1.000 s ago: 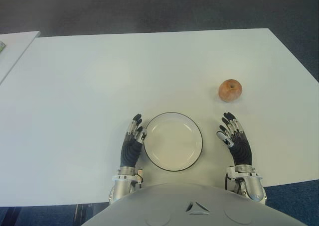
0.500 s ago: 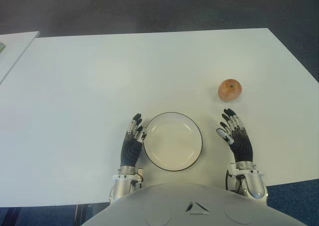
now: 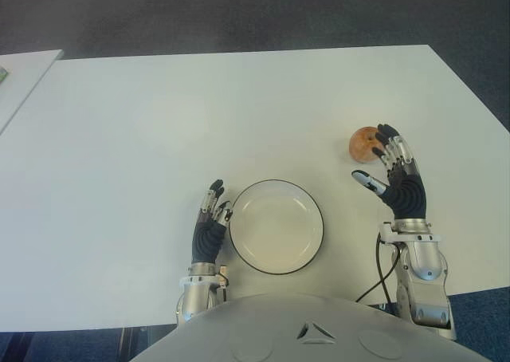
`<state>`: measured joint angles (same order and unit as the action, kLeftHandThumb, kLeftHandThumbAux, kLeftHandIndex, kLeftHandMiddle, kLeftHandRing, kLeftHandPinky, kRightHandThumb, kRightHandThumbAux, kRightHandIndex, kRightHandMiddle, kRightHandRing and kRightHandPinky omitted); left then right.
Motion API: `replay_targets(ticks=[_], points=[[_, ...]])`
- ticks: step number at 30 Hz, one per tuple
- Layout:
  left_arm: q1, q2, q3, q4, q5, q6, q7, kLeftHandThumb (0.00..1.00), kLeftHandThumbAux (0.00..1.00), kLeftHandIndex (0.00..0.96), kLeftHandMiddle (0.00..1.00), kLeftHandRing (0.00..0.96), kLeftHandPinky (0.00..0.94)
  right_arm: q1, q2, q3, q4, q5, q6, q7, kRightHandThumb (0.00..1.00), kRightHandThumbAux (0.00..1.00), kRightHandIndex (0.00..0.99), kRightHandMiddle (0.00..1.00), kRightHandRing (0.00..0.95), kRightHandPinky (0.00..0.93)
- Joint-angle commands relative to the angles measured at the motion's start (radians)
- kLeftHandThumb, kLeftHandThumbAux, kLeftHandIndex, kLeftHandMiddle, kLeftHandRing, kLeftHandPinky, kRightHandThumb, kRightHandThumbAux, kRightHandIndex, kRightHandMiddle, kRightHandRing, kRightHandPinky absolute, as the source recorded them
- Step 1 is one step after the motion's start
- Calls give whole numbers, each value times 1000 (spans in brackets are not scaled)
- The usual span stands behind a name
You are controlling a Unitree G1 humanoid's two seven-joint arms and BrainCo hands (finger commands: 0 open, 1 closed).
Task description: Put the apples into the plate.
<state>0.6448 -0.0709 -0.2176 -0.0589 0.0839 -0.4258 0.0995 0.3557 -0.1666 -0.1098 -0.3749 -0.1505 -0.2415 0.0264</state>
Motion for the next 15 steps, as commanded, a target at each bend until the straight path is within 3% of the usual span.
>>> replay_targets(ticks=[1,2,8,15], points=[[-16,4,19,62,32,-3,24,14,501,0,0,0,6,-79,-149,0,65,-433,-50,-140,192,588,0,0,0,0],[-22,5,19,66,33,-4,22,18,498,0,0,0,4,-106,-186,6,77,-499,-37,-150,196,554,0,0,0,0],[-47,0,15,88,33,-14,16,26,489,0,0,0,1,-203,-312,41,123,-679,18,-133,234,404,0,0,0,0],[-53,-3,11,95,40,-42,23,17,490,0,0,0,5,-271,-431,81,187,-784,23,-72,272,272,0,0,0,0]])
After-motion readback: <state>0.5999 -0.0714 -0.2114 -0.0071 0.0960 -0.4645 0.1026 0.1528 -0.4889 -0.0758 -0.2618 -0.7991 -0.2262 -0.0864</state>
